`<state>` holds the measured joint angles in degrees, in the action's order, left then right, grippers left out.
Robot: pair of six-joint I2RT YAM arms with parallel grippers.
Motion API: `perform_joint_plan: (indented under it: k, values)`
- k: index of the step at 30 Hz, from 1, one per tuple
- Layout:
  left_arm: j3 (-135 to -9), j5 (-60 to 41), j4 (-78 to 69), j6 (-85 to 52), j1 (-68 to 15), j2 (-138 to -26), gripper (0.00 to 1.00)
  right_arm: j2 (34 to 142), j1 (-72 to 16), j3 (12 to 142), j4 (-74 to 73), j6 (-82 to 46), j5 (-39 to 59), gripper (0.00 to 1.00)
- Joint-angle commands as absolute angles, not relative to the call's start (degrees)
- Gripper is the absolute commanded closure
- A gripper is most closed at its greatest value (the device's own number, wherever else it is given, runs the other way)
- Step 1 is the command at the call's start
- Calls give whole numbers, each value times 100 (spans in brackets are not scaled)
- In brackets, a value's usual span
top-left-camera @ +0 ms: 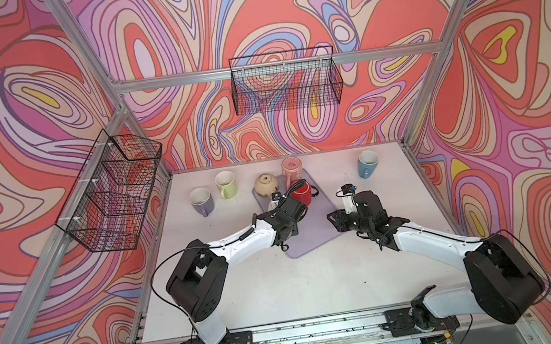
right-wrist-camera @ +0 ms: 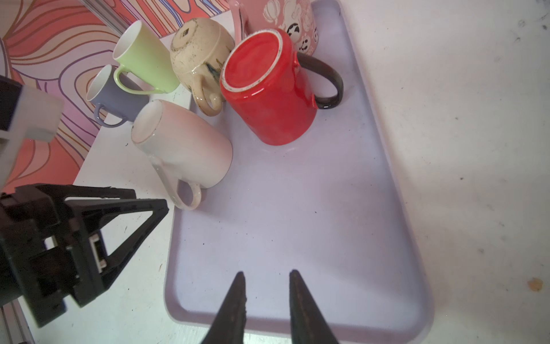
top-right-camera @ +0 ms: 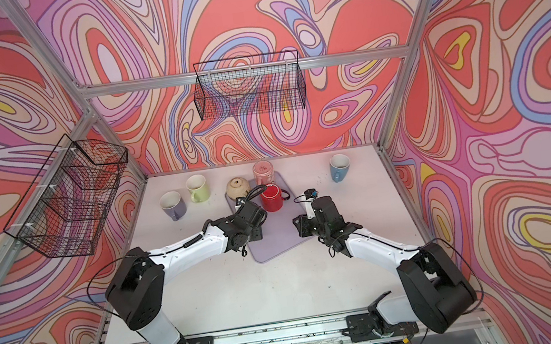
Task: Turn the mug right side up
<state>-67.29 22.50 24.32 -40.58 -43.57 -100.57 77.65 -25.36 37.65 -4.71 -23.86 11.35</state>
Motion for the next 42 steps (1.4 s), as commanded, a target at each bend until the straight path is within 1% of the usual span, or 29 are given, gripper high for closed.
perform_joint_plan:
  k: [1, 12, 23, 30, 42]
  values:
    - [-6930, 2459, 2631, -4188, -4377, -10226, 33, 7682, -2480, 3644, -648, -2350, 1263, 74]
    - [-7128, 2636, 2435, -4218, -4350, -10720, 34, 7769, -2373, 3485, -899, -2419, 1353, 74]
    - [-7365, 2506, 2400, -4230, -4210, -11100, 36, 7948, -2303, 3429, -1146, -2521, 1438, 74]
    - [-7434, 2376, 2338, -4237, -4113, -11257, 40, 8070, -2245, 3378, -1257, -2554, 1494, 74]
    - [-7646, 2286, 2316, -4197, -4074, -11496, 53, 8276, -2138, 3316, -1431, -2590, 1582, 74]
